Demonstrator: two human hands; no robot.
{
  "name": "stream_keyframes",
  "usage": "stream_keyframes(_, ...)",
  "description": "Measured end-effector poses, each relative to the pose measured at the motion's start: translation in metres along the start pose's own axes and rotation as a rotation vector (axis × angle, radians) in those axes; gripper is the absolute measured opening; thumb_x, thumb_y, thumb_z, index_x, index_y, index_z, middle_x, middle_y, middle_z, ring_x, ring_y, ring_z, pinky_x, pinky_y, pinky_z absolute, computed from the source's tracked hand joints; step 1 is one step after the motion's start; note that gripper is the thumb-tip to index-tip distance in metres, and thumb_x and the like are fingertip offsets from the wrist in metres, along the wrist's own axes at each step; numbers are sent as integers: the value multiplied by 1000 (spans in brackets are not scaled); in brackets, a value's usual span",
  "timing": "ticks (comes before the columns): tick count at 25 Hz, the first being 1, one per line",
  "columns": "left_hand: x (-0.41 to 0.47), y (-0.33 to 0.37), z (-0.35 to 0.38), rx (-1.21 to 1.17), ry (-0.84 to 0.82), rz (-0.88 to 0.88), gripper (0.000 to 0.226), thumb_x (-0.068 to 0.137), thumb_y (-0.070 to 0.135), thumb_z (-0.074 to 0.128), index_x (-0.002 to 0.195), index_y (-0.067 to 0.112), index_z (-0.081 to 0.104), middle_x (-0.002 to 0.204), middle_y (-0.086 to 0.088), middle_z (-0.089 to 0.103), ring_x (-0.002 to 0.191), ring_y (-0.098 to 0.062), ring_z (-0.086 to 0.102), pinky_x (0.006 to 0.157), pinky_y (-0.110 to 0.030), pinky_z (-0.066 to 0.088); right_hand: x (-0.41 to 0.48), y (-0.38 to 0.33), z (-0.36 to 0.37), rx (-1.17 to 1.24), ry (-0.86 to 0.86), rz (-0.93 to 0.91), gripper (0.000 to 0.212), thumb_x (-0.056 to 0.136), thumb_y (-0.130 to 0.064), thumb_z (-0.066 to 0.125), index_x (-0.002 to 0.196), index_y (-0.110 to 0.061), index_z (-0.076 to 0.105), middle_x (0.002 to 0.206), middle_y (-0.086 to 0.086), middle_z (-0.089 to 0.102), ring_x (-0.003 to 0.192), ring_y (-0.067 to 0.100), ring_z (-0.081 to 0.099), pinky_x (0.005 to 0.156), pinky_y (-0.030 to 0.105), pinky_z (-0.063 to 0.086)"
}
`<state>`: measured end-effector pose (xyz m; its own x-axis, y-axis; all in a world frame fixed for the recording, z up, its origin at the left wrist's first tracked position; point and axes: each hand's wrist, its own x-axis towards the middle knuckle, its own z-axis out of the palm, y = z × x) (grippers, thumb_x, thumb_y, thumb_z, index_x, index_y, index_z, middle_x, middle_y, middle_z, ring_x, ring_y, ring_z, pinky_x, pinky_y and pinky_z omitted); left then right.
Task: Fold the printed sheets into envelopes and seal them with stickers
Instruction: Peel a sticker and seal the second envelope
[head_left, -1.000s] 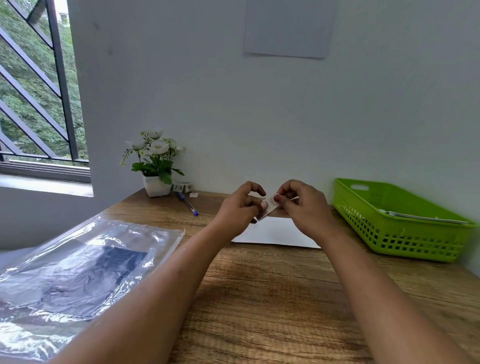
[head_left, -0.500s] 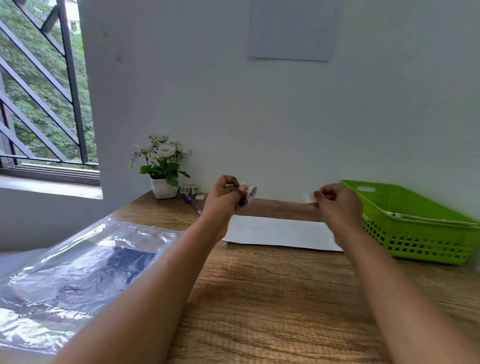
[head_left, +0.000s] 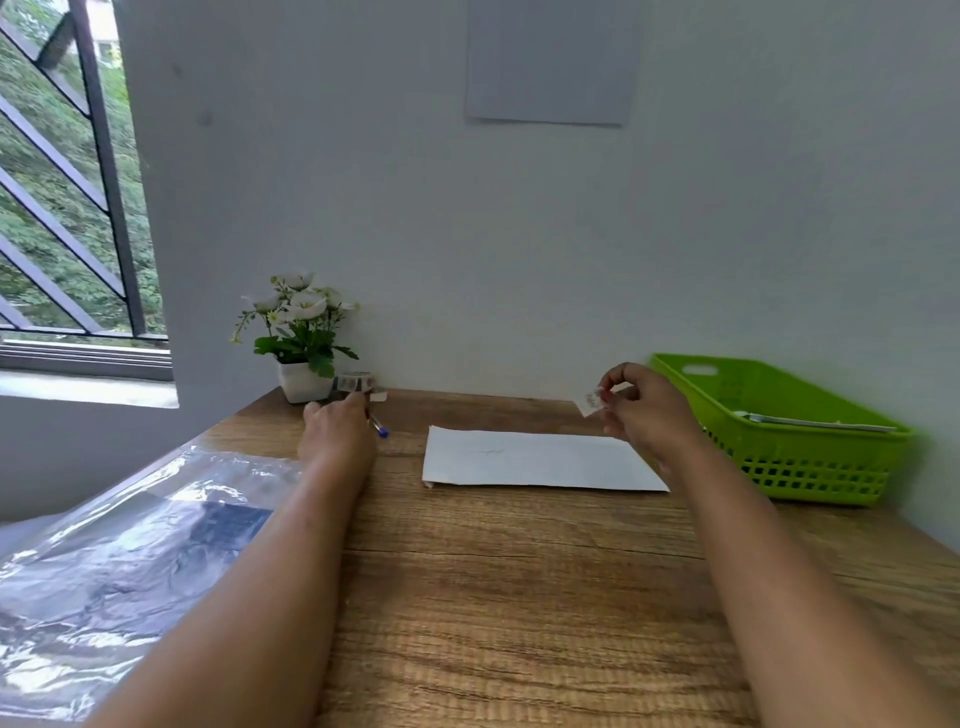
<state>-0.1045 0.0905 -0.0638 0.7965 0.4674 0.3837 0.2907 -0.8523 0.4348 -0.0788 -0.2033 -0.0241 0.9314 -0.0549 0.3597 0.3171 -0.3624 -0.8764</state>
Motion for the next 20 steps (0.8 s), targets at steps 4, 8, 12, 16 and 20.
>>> stream_keyframes(4,-8,24,-5,56,12,70,41,91,10,49,132,15,45,135,-6,47,130,-29,33,87,-42,46,1,-1,-8,-195,-6,-6,27,91,-4,55,72,-23,56,73,2,58,76,25,59,63,33,46)
stream_keyframes(8,-34,68,-1,-70,-25,395,36,94,18,48,130,19,45,135,0,47,130,-21,34,96,-38,43,-6,20,-1,-210,-200,162,28,90,4,53,72,-17,52,86,9,57,81,21,56,67,28,49)
stream_keyframes(12,-63,100,14,-103,-179,608,42,94,39,49,133,26,44,141,4,44,135,-18,30,107,-40,33,-15,16,6,137,-423,419,18,95,2,47,81,-8,52,84,8,55,76,14,59,64,20,56)
stream_keyframes(16,-69,102,28,45,-451,672,54,95,52,38,144,32,29,155,4,26,145,-18,13,116,-52,15,-9,4,-4,13,-560,404,15,95,0,48,86,-10,53,85,5,59,77,16,62,64,25,57)
stream_keyframes(20,-70,106,29,136,-665,623,59,95,59,28,149,37,16,159,4,14,146,-25,9,113,-61,6,8,2,-19,-309,-423,247,18,95,-3,50,81,-15,53,84,2,55,70,15,57,58,25,52)
